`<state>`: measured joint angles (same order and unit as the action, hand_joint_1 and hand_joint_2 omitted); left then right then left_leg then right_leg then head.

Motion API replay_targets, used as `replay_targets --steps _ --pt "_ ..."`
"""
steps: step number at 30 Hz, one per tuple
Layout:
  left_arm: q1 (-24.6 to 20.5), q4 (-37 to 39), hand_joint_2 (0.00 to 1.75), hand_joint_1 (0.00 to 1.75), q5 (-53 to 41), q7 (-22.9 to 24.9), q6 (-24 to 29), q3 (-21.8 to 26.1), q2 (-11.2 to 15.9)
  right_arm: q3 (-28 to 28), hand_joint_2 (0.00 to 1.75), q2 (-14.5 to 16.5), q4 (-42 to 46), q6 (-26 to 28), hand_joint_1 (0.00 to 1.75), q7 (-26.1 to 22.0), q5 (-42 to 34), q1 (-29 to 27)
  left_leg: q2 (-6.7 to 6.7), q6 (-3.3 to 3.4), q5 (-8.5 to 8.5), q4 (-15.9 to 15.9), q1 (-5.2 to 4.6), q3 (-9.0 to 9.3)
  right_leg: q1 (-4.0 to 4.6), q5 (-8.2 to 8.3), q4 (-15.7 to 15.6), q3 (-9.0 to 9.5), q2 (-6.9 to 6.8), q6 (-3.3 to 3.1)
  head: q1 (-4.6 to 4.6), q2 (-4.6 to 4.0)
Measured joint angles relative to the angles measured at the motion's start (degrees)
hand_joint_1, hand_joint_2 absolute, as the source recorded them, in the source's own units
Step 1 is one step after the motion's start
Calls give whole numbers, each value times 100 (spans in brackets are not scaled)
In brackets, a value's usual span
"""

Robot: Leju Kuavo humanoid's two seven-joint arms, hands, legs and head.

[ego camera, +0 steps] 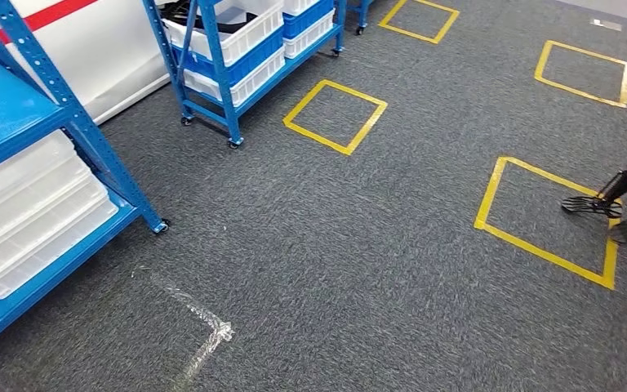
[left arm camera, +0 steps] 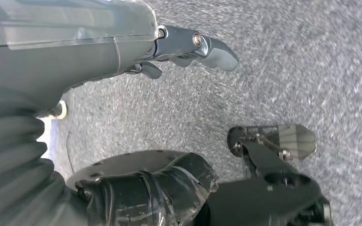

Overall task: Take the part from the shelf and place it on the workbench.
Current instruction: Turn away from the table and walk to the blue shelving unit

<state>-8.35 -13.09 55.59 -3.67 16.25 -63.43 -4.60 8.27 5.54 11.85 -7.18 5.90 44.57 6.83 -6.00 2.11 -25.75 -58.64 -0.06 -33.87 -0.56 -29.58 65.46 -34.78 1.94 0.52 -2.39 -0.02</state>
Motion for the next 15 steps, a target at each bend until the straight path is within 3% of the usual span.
replay_targets --steps 2,3,4,5,6,8,9,10,11,12,13,15 --pt "-18 0 175 0 0 36 10 0 -4 10 0 -2 0 7 0 0 0 2 -151 -42 0 -22 10 -30 -1 196 -536 197 254 -29 3 0" --pt "-28 0 175 0 1 66 20 0 -7 19 0 -2 0 10 0 0 0 11 -216 -75 7 -17 22 -48 5 188 -617 228 317 -36 4 1" --pt "-38 0 175 0 1 97 28 0 -8 28 0 -1 0 14 0 0 0 27 -287 -114 22 -3 31 -63 11 195 -653 250 269 -43 2 1" --pt "-42 0 131 0 1 119 34 0 -9 37 0 4 1 16 0 0 0 44 -318 -146 33 10 36 -74 -1 212 -685 279 191 -65 -1 0" --pt "-44 0 87 0 1 133 38 0 -10 42 0 8 1 19 0 0 -1 53 -224 -173 10 -18 25 -95 -13 232 -733 319 113 -91 4 0" --pt "-66 0 87 0 5 127 38 0 -10 48 0 14 2 24 0 0 -1 45 154 -216 -198 -366 3 -270 -37 268 -825 387 -66 -142 39 -1" --pt "-82 0 131 0 11 108 38 1 -10 52 0 13 1 26 0 0 -1 34 358 -239 -367 -694 4 -432 -26 268 -842 406 -160 -158 55 -1" --pt "-96 0 175 0 18 85 39 2 -10 58 0 12 1 28 0 1 -1 24 454 -264 -523 -1060 19 -619 -19 259 -845 415 -258 -168 68 -1" --pt "-103 0 175 0 23 65 44 4 -10 66 0 11 0 34 0 2 -2 17 502 -290 -614 -1356 38 -773 -14 246 -844 421 -353 -173 70 0" --pt "-102 0 175 0 31 56 49 7 -10 74 0 11 0 44 0 5 -2 13 530 -315 -603 -1479 60 -842 -16 230 -841 432 -444 -171 69 0" --pt "-96 0 175 0 37 58 56 9 -10 84 0 10 0 57 0 13 1 13 557 -338 -493 -1397 83 -804 -22 210 -837 447 -527 -160 70 0" --pt "-90 -1 175 0 57 67 66 12 -10 112 0 10 0 93 0 65 7 16 735 -370 -120 -714 110 -455 -37 153 -817 501 -674 -109 72 0"
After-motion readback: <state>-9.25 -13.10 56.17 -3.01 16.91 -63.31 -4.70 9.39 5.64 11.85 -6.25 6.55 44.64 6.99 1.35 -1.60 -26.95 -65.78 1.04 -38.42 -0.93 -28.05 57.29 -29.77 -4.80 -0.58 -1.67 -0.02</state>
